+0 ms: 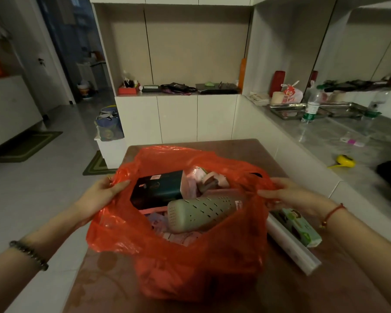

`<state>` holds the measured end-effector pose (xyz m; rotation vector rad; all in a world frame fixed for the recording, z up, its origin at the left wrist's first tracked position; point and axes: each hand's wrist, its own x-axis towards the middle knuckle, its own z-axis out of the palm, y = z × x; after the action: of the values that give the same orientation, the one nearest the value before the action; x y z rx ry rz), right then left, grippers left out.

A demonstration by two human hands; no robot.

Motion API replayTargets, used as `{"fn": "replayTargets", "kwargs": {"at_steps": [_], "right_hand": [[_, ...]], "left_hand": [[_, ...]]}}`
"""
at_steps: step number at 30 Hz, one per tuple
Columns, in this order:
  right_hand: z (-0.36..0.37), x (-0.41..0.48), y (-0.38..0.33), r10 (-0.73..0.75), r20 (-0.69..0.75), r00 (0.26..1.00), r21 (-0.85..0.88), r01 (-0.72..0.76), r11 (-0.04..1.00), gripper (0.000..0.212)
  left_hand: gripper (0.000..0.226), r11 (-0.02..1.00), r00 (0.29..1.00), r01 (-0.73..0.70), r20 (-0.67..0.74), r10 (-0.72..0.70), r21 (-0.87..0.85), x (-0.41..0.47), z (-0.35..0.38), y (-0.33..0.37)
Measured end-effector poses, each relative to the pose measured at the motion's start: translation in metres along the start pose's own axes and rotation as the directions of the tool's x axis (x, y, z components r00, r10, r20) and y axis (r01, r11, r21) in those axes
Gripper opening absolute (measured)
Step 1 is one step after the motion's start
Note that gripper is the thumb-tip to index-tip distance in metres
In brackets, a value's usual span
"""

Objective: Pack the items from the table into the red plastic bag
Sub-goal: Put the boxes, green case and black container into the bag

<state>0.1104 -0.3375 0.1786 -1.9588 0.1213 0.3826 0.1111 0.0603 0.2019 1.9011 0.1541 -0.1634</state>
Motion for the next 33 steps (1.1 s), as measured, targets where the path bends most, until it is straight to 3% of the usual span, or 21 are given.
{"fn": "replayTargets", "kwargs": {"at_steps": [2, 3, 4, 5, 7, 8, 11, 14, 18, 23, 25, 27, 29, 31, 33], "right_hand": [[-0.023, -0.003, -0.002, -0.048, 0.042, 0.998, 0.107, 0.044, 0.993, 0.042], [-0.033, 0.001, 0.000, -0.079, -0.052, 0.996, 0.202, 0.088, 0.975, 0.049], [-0.040, 0.007, 0.008, -0.088, -0.197, 0.977, 0.296, 0.144, 0.944, 0.046], [-0.044, 0.015, 0.021, -0.085, -0.364, 0.928, 0.284, 0.197, 0.938, 0.037], [-0.044, 0.035, 0.060, -0.087, -0.552, 0.829, -0.035, 0.081, 0.996, 0.030], [-0.037, 0.041, 0.081, -0.084, -0.520, 0.850, -0.197, -0.024, 0.980, 0.033], [-0.003, 0.049, 0.129, 0.010, -0.306, 0.952, -0.577, -0.194, 0.793, 0.045], [0.019, 0.052, 0.157, -0.007, -0.279, 0.960, -0.783, -0.224, 0.580, 0.058], [0.020, 0.057, 0.171, 0.046, -0.317, 0.947, -0.726, -0.274, 0.631, 0.079], [0.012, 0.050, 0.164, -0.038, -0.356, 0.934, -0.736, -0.255, 0.627, 0.062], [-0.001, 0.036, 0.150, -0.029, -0.379, 0.925, -0.661, -0.249, 0.707, 0.056], [-0.016, 0.017, 0.126, -0.097, -0.426, 0.899, -0.538, -0.165, 0.827, 0.051], [-0.027, -0.006, 0.086, -0.229, -0.532, 0.815, -0.417, -0.017, 0.909, 0.045], [-0.036, -0.033, 0.032, -0.262, -0.638, 0.724, -0.249, 0.128, 0.960, 0.044], [-0.040, -0.062, -0.020, -0.255, -0.645, 0.720, -0.028, 0.312, 0.950, 0.041]], "left_hand": [[0.023, 1.000, 1.000, 0.015, -0.001, -0.015, -0.013, -0.002, 0.000, -0.002], [0.022, 1.000, 1.000, 0.016, -0.007, -0.016, -0.020, -0.003, 0.001, -0.003], [0.019, 1.000, 1.000, 0.012, -0.016, -0.013, -0.027, -0.004, 0.001, -0.003], [0.015, 0.999, 0.999, 0.007, -0.032, -0.008, -0.034, -0.004, 0.002, -0.004], [0.017, 0.999, 0.998, -0.004, -0.061, 0.002, -0.040, -0.004, 0.005, -0.005], [0.022, 0.999, 0.997, -0.006, -0.071, 0.003, -0.039, -0.004, 0.006, -0.006], [0.025, 0.999, 0.997, -0.006, -0.073, 0.003, -0.044, -0.002, 0.010, -0.006], [0.011, 0.997, 0.996, -0.025, -0.082, 0.019, -0.077, 0.001, 0.017, -0.004], [0.008, 0.988, 0.996, -0.031, -0.090, 0.018, -0.152, 0.004, 0.023, -0.004], [0.009, 0.985, 0.995, -0.023, -0.097, 0.007, -0.171, 0.008, 0.023, -0.006], [0.003, 0.984, 0.996, -0.016, -0.092, -0.001, -0.178, 0.008, 0.023, -0.007], [0.005, 0.984, 0.995, -0.021, -0.095, 0.004, -0.179, 0.007, 0.023, -0.007], [0.007, 0.985, 0.994, -0.028, -0.106, 0.010, -0.172, 0.006, 0.022, -0.009], [0.015, 0.983, 0.994, -0.024, -0.111, 0.004, -0.182, 0.005, 0.022, -0.009], [0.024, 0.983, 0.994, -0.020, -0.109, 0.000, -0.183, 0.004, 0.021, -0.009]]}}
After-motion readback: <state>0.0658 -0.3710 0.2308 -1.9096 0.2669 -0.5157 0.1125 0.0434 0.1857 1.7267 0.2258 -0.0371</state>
